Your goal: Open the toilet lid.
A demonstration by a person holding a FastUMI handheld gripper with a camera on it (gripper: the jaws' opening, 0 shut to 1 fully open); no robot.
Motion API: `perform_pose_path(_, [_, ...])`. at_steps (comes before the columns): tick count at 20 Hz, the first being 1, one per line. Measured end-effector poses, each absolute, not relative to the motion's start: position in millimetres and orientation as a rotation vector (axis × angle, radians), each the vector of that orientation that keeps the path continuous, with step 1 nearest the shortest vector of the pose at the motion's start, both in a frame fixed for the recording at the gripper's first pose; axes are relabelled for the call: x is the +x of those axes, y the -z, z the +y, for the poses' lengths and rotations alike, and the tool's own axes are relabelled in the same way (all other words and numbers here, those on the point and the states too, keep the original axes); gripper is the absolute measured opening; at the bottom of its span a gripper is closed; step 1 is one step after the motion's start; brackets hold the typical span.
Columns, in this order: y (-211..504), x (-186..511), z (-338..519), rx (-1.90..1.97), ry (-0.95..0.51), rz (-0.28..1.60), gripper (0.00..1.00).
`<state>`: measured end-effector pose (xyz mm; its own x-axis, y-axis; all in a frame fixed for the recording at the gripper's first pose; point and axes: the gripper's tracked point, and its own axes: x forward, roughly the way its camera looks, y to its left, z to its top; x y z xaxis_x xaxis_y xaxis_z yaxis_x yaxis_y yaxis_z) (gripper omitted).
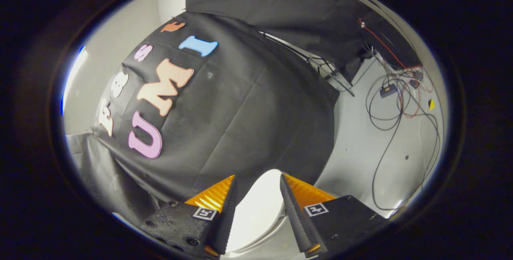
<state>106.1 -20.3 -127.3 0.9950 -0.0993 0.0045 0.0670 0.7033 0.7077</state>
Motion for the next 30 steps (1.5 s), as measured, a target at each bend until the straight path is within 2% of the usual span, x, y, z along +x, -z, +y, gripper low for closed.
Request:
perform_pose_path(11, [221.8,146.1,-6.1,0.969,0.123,0.095,0.65])
perform_pose_path(18, [247.1,168.6,-11.4,1.073,0.119,0.12,0.65])
perform_pose_path(23, [239.8,187.6,-17.5,1.163,0.081,0.076,0.4])
perform_pose_path(27, [245.7,198.7,-22.9,1.22,0.108,0.075,0.22])
perform_pose_path(30, [241.3,206.0,-20.1,1.212,0.062,0.077,0.09])
